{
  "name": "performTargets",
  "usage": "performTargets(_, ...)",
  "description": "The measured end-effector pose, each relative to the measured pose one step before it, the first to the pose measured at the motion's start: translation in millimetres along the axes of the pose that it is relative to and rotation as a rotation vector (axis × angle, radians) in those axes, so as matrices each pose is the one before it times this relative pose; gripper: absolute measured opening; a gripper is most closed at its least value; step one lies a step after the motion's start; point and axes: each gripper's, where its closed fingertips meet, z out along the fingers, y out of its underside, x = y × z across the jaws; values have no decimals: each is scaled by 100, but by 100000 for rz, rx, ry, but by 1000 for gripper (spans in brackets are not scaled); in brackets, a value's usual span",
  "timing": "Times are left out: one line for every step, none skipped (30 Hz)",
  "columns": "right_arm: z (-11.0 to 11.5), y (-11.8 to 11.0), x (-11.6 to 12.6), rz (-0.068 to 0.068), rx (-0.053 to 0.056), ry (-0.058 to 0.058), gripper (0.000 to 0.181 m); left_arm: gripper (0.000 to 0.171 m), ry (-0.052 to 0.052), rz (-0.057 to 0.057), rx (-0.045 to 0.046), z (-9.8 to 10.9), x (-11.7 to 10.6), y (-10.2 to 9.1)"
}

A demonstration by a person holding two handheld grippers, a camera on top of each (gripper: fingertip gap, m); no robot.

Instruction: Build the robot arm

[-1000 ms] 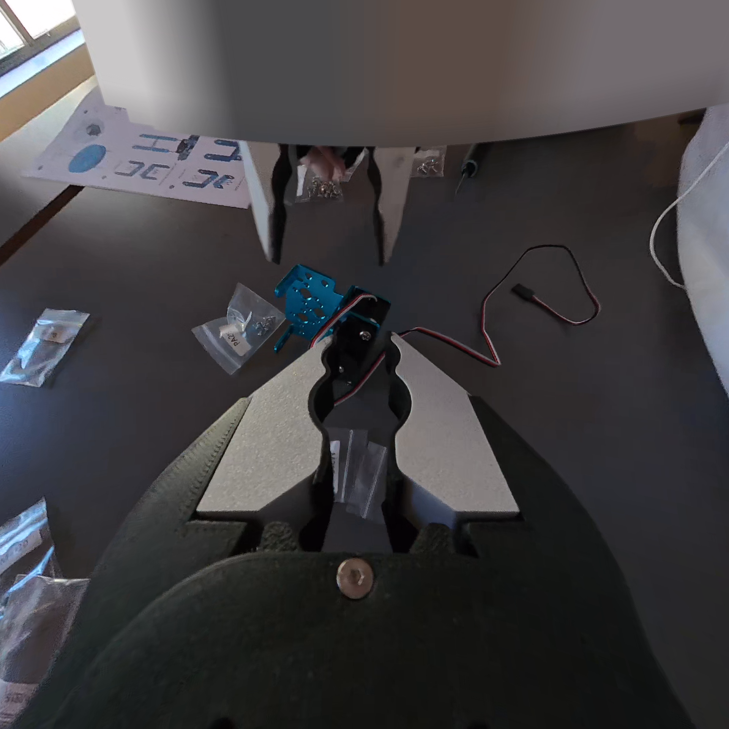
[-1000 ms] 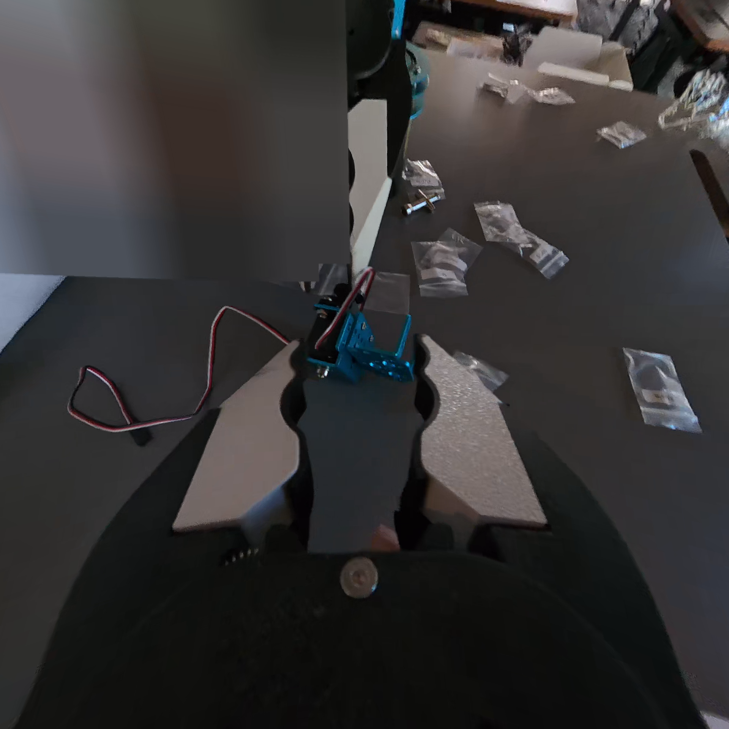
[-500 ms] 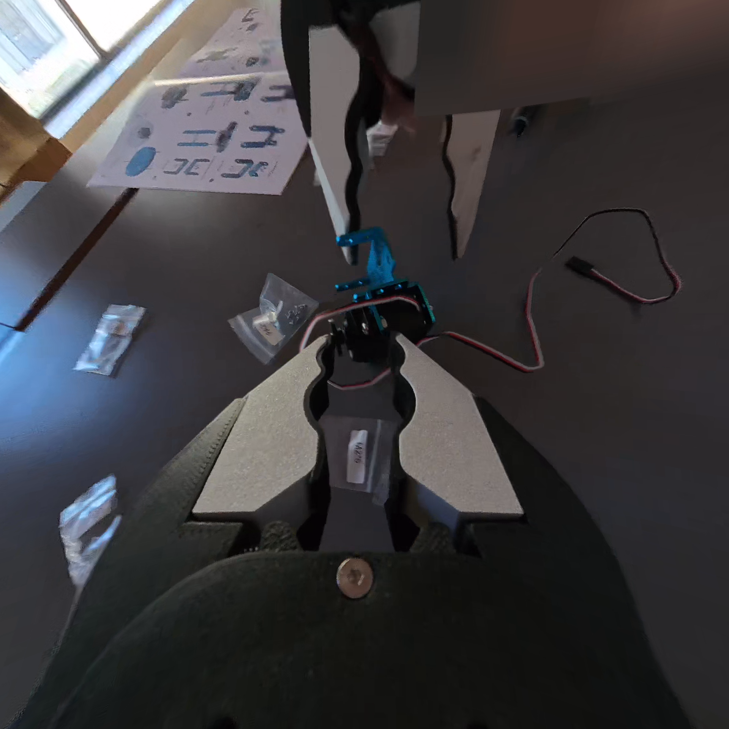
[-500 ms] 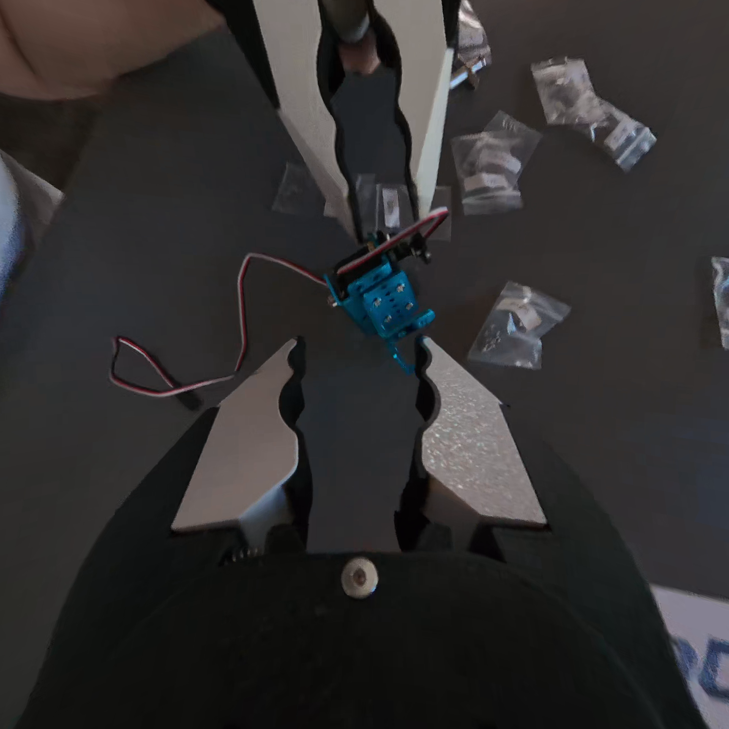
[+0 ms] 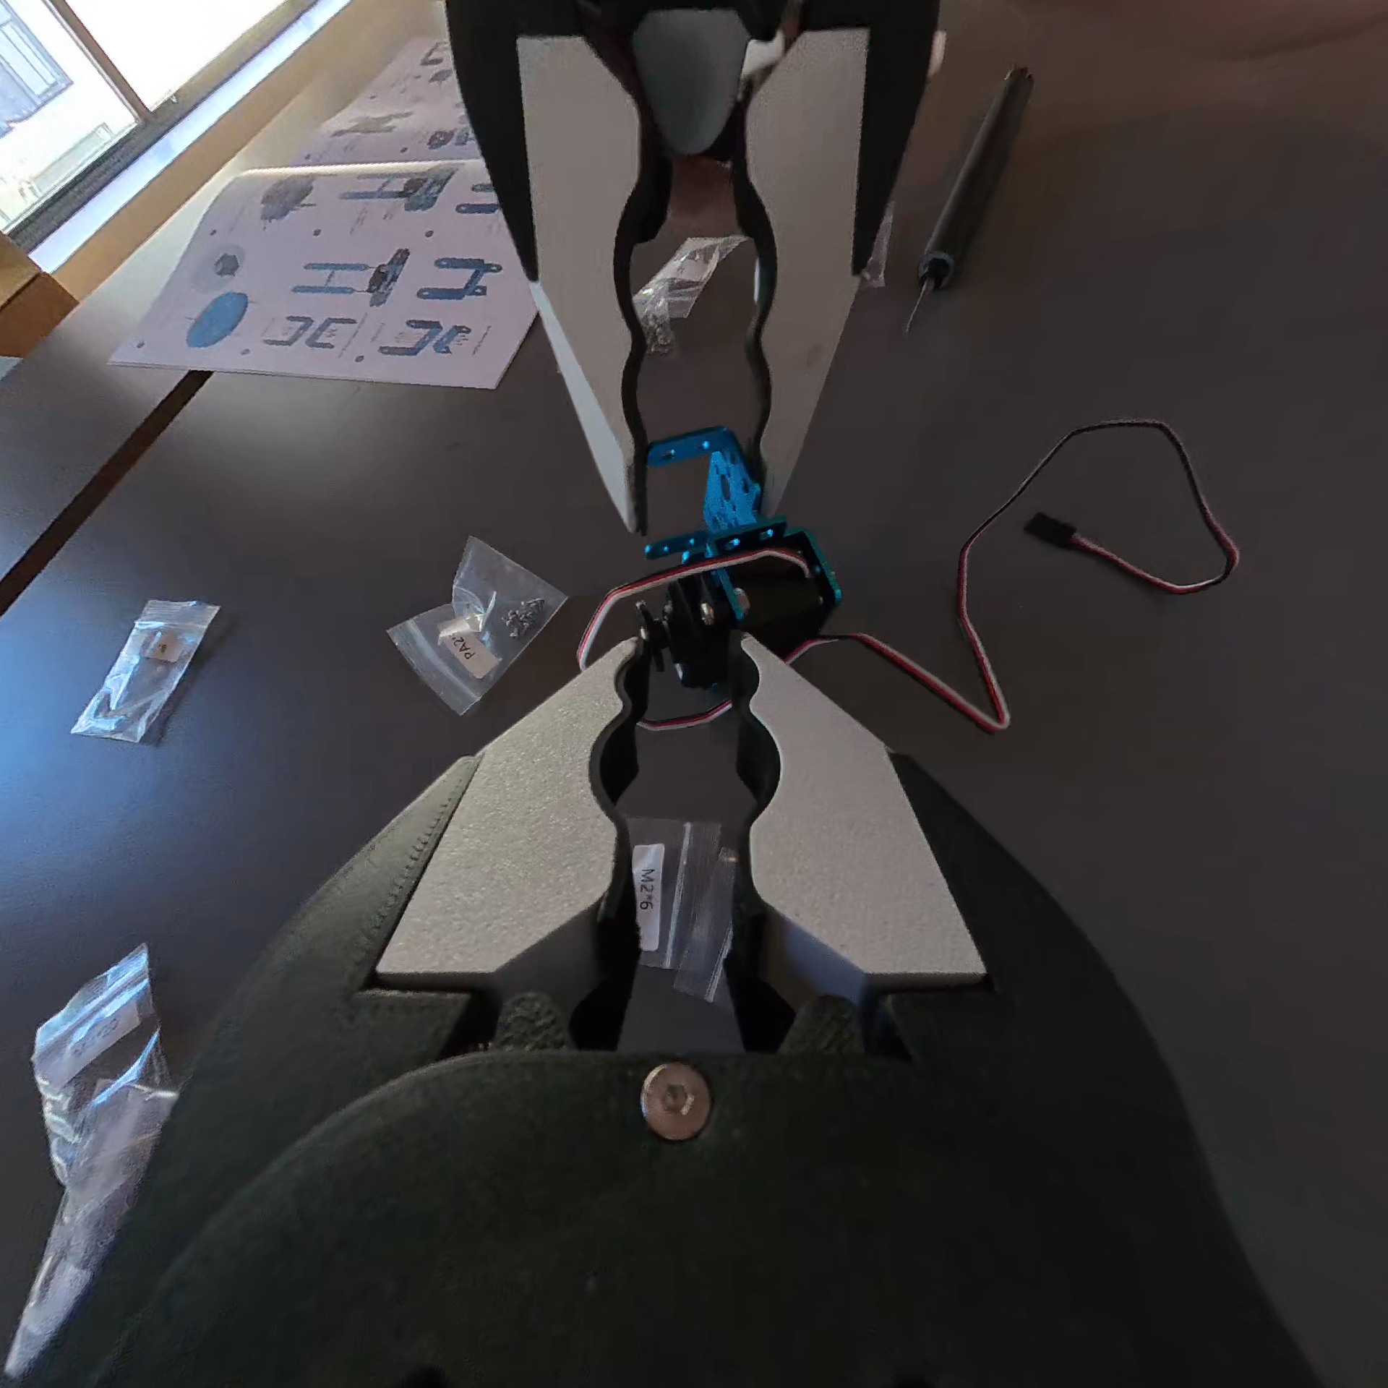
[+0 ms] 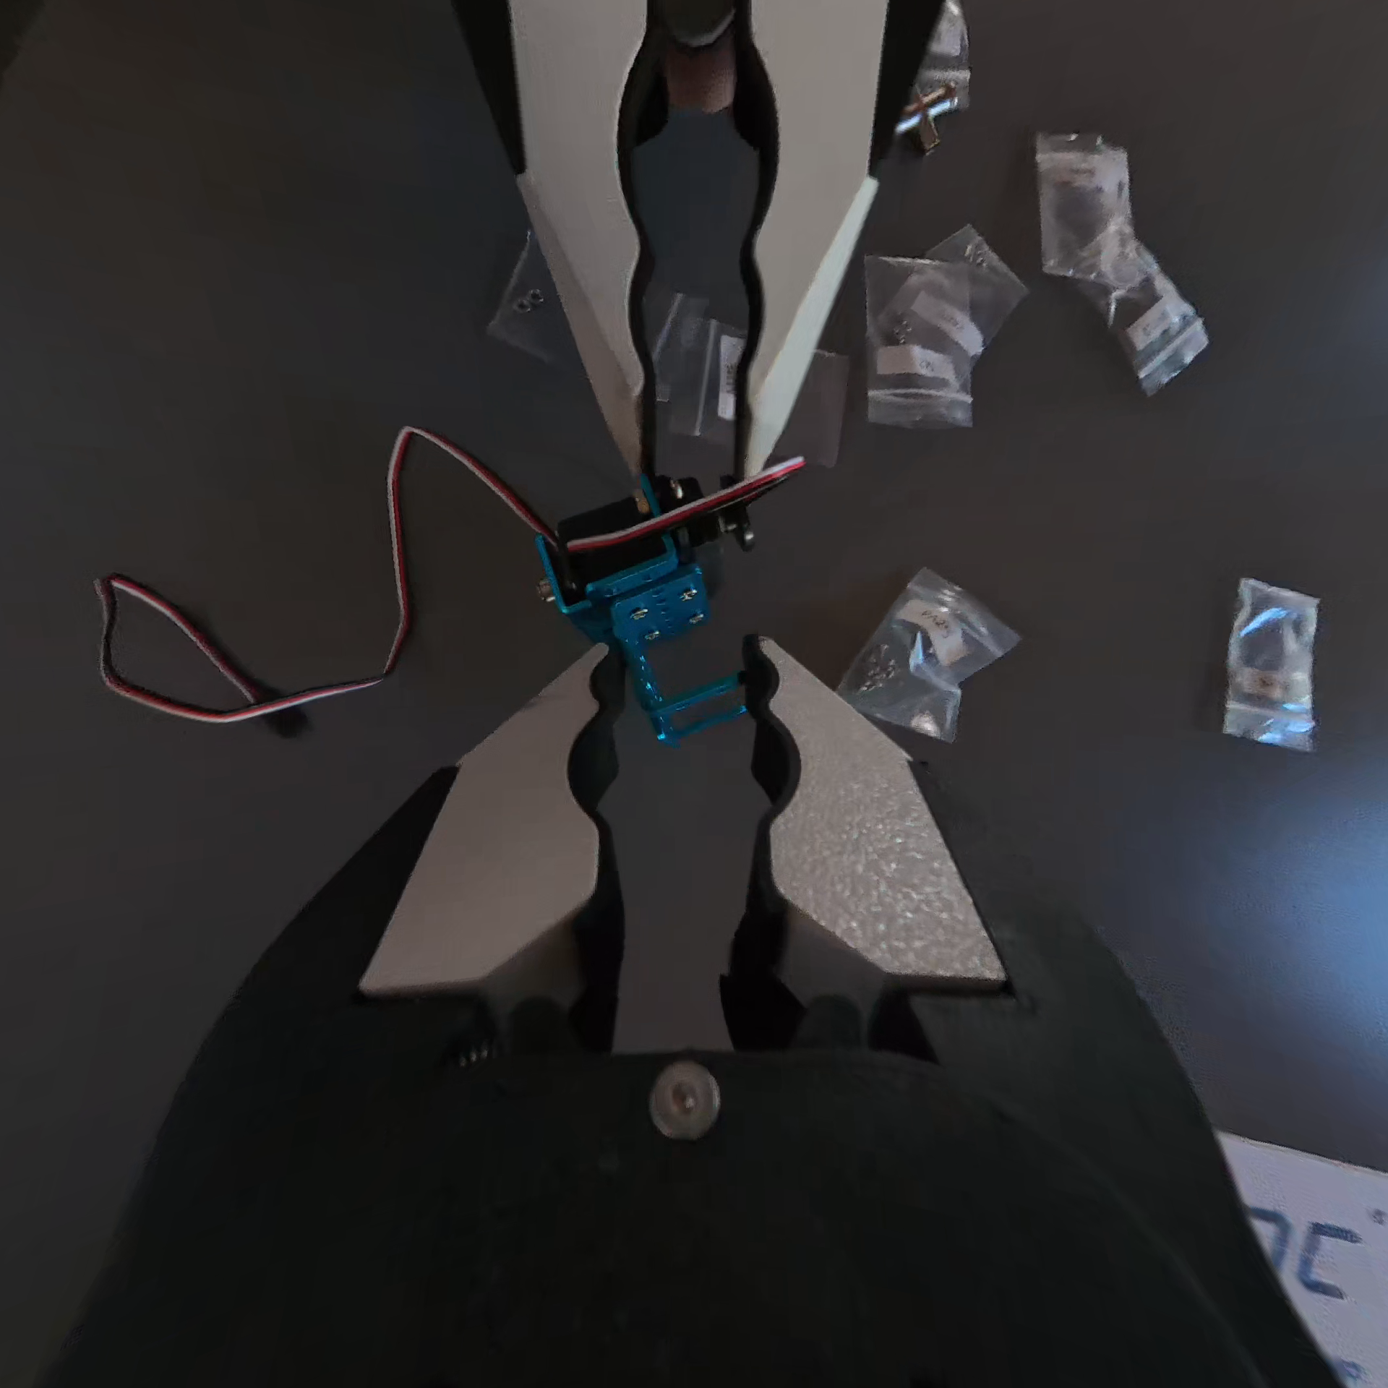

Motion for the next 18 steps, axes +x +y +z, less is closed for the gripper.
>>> performTargets(-27, 110, -2, 2864, 127, -1980, 32, 21, -66, -456, 527, 42, -50, -86)
performTargets(0, 89, -56, 2817, 841, -3018, 31, 21, 557, -793, 738, 36, -14, -55)
performTargets(25, 85, -34, 3964, 1390, -4008, 31, 21, 550, -1476, 947, 31, -85, -42)
performTargets(40, 33, 80, 5849, 1838, -4607, 31, 20, -30, -1584, 647, 9, -208, 15)
performTargets(30, -38, 214, 6977, 2047, -4707, 31, 21, -47, -1425, 282, 11, -217, 91)
performTargets(44, -58, 233, 6910, 1950, -4776, 31, 23, 662, -1562, -184, 45, -103, 170)
performTargets(45, 24, 207, 5788, 1082, -4413, 31, 23, 896, -1552, -623, 73, -38, 234)
performTargets(21, -108, 174, 4716, 1457, -3722, 30, 23, 339, -1244, -1093, 104, -116, 290)
performTargets(28, -61, 130, 4035, 775, -3112, 30, 24, 385, -734, -1389, 112, -66, 303)
performTargets(25, -57, 119, 2691, 462, -2184, 30, 24, 275, -380, -1239, 86, -42, 239)
performTargets(22, -56, 87, 1785, 448, -1260, 30, 24, 89, -227, -526, 53, -65, 117)
performTargets(18, -62, 63, 1500, 332, -658, 30, 23, 311, -333, -95, 26, -21, 21)
performTargets(19, -49, 54, 980, 320, -477, 30, 23, 597, -533, 111, -9, 20, -12)
performTargets(10, -1, 43, 777, -62, -349, 30, 22, 584, -643, 298, -31, -6, -39)
performTargets(-13, -16, 56, 1170, 69, -338, 30, 21, 499, -610, 475, -43, -1, -63)
performTargets(0, -17, 71, 1656, 76, -435, 30, 21, 566, -592, 631, -65, 6, -101)
performTargets(-9, -21, 71, 1866, 155, -506, 30, 20, 706, -590, 752, -63, 36, -128)
performTargets(-10, -8, 31, 1658, 110, -614, 30, 19, 858, -668, 884, -63, 64, -143)
